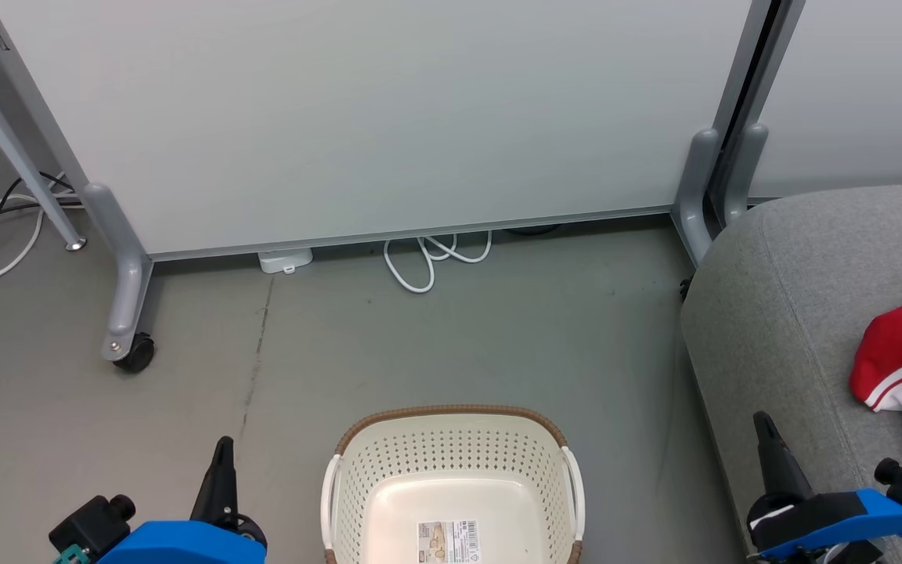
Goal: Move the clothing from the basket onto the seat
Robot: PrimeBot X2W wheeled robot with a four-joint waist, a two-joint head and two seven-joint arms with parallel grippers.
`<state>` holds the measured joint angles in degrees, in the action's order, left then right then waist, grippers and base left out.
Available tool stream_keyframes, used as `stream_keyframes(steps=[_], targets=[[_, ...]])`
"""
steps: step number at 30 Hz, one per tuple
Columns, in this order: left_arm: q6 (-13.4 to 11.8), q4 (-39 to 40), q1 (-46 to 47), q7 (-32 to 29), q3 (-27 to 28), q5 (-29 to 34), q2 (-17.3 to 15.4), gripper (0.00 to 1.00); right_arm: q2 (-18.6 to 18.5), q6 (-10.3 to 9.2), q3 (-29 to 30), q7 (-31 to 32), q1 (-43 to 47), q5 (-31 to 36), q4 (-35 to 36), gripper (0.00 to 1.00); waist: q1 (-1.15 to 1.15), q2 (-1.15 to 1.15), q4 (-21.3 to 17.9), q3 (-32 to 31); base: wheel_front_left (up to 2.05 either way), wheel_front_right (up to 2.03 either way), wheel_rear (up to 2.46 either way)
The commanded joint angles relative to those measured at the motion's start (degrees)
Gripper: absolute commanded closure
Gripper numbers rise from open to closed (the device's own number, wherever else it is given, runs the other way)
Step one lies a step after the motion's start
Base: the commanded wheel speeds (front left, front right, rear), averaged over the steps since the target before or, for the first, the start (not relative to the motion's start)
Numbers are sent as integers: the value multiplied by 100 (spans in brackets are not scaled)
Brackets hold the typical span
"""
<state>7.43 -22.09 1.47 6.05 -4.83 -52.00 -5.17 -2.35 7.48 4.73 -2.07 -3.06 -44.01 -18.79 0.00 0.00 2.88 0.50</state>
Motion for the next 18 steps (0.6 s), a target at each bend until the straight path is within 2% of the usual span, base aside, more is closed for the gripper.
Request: stream_keyframes(steps=[1, 18], targets=[[3, 114, 186, -38, 62, -153, 0, 100, -34, 1, 22, 28, -161, -192, 107, 100, 0, 0, -4, -1, 0, 0, 0], [4, 303, 275, -351, 341, -1177, 51, 100, -45, 2, 64, 248, -218, -1409, 212, 100, 0, 0, -59, -7, 0, 0, 0]])
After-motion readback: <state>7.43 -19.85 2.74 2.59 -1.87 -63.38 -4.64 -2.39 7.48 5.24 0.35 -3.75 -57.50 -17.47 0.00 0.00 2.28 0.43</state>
